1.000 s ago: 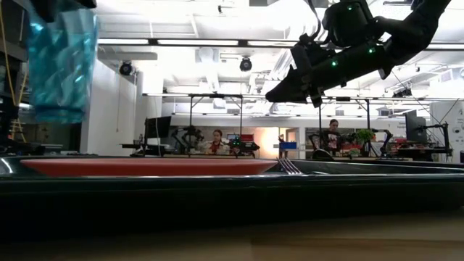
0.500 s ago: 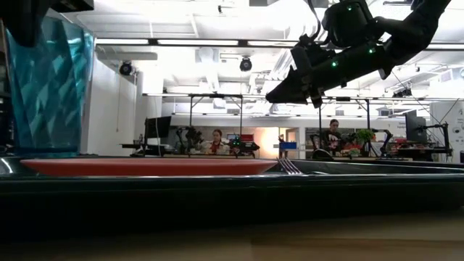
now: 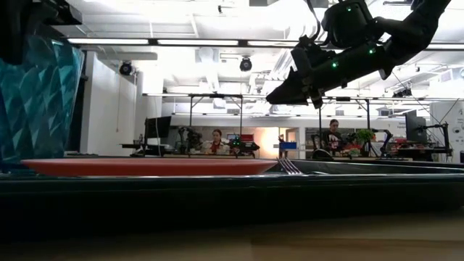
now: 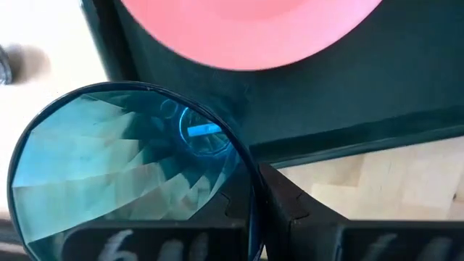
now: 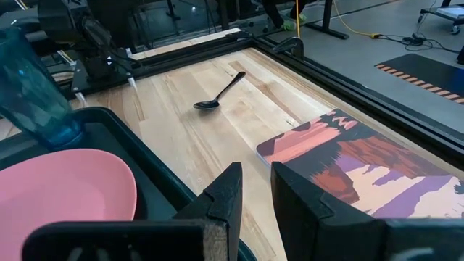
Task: Pick and place plate/cup/fork/spoon on tray
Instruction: Put the blue glass on the black serving tray to the top left of the pink plate, then put the black spoon on the black serving tray to the left of the orange fork
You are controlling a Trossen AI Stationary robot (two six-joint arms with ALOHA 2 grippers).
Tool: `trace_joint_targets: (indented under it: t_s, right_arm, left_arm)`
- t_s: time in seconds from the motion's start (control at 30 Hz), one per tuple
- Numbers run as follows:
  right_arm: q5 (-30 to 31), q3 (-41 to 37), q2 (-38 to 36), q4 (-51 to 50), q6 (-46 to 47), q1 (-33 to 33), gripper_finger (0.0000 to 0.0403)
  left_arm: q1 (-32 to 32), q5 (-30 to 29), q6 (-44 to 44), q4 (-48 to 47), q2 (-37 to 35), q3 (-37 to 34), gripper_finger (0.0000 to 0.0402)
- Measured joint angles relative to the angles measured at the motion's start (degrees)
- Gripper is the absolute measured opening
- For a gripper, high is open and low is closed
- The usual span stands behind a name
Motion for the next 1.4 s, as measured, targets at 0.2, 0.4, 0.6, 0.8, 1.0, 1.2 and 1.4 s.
trace_joint_targets:
  t_s: [0.2, 0.4, 0.6, 0.8, 1.0, 1.2, 1.4]
  right_arm:
    - [0.0, 0.0, 0.0, 0.0, 0.0, 0.0, 0.0067]
    - [0.0, 0.0, 0.0, 0.0, 0.1, 0.0, 0.0067]
    - [0.0, 0.0, 0.0, 0.0, 0.2, 0.0, 0.0067]
    - [0.0, 0.0, 0.0, 0.0, 0.2, 0.0, 0.0067]
    - [0.0, 0.0, 0.0, 0.0, 0.2, 0.0, 0.0067]
    - [0.0, 0.0, 0.0, 0.0, 0.2, 0.0, 0.0067]
    - [0.0, 0.0, 0.0, 0.0, 0.2, 0.0, 0.0067]
  left_arm:
    - [0.0, 0.4, -1.3, -0.1, -0.3, -0.2, 0.0002]
    - [0.0, 0.7, -1.7, 0.9, -0.3, -0.2, 0.0020]
    - [0.5, 0.7, -1.7, 1.8, -0.3, -0.2, 0.0042]
    - [1.7, 2.1, -3.2, 1.8, -0.3, -0.2, 0.0086]
    - [2.8, 5.3, -3.1, 1.7, -0.5, 0.8, 0.0149]
    - [2.8, 4.6, -1.0, 1.2, -0.6, 6.1, 0.0192]
    - [2.8, 0.8, 0.6, -6.2, -0.6, 14.8, 0.0201]
